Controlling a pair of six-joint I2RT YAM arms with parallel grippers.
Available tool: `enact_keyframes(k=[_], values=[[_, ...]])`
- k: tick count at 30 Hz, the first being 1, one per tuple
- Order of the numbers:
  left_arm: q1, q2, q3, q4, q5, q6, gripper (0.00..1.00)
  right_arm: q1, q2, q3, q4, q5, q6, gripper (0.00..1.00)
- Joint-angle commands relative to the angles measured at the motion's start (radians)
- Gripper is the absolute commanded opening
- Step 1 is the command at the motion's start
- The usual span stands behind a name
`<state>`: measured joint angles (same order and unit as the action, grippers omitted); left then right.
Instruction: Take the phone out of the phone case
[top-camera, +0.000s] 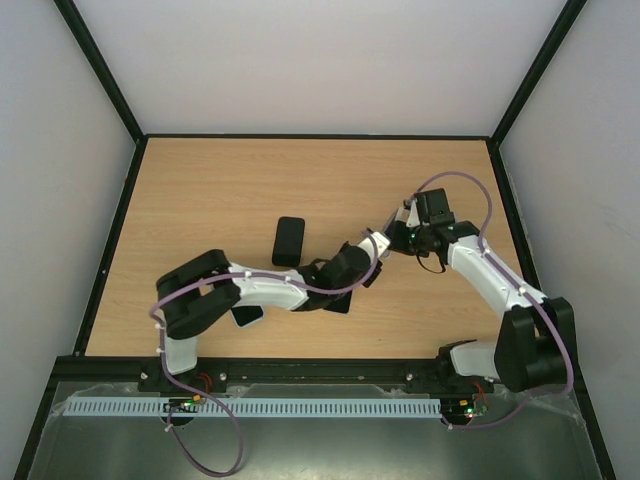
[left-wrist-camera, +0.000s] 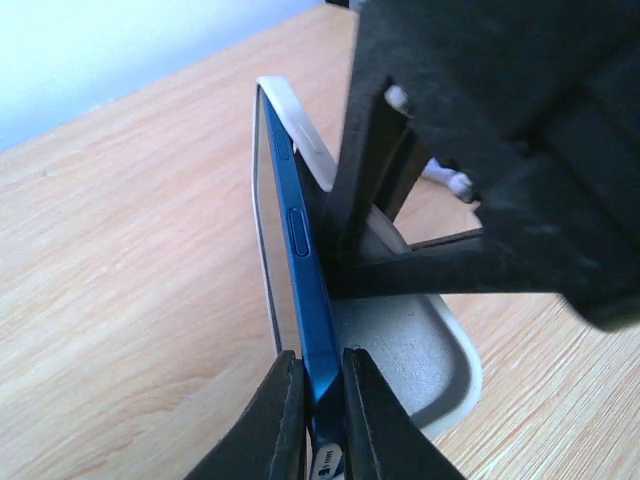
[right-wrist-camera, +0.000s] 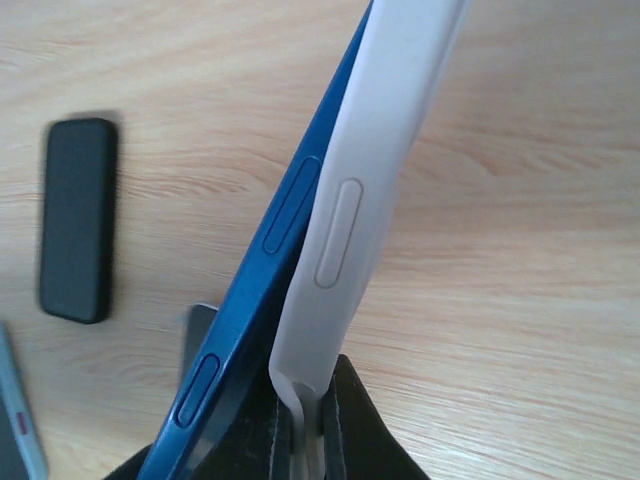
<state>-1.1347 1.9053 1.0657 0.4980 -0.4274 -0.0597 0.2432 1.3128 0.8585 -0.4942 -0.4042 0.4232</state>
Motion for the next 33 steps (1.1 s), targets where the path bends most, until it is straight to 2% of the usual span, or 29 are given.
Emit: enact_keyframes(k=[1, 10, 14, 17, 22, 29, 33], values=[[0.071, -0.167, -0.064, 0.020, -0.057, -0.092, 0.03, -0.032, -0.039, 0.007, 0.016, 0.198, -0.105, 0.02], [0.110, -0.326, -0.100, -0.020, -0.014, -0.155, 0.03, -0.032, -0.058, 0.052, 0.002, 0.200, -0.154, 0.02], [0.114, -0.329, -0.075, -0.105, -0.067, -0.091, 0.03, -0.032, -0.081, 0.082, -0.002, 0.233, -0.250, 0.02], [0.116, -0.270, -0.025, -0.202, -0.160, 0.013, 0.03, -0.070, -0.092, 0.085, 0.008, 0.272, -0.379, 0.02], [0.118, -0.158, 0.021, -0.263, -0.340, 0.172, 0.03, -0.241, -0.072, 0.093, 0.031, 0.167, -0.542, 0.02], [0.119, 0.043, 0.143, -0.351, -0.394, 0.298, 0.03, -0.327, 0.007, 0.099, -0.044, -0.047, -0.686, 0.02], [0.111, 0.151, 0.214, -0.386, -0.440, 0.341, 0.03, -0.341, 0.067, 0.110, -0.082, -0.079, -0.730, 0.02]])
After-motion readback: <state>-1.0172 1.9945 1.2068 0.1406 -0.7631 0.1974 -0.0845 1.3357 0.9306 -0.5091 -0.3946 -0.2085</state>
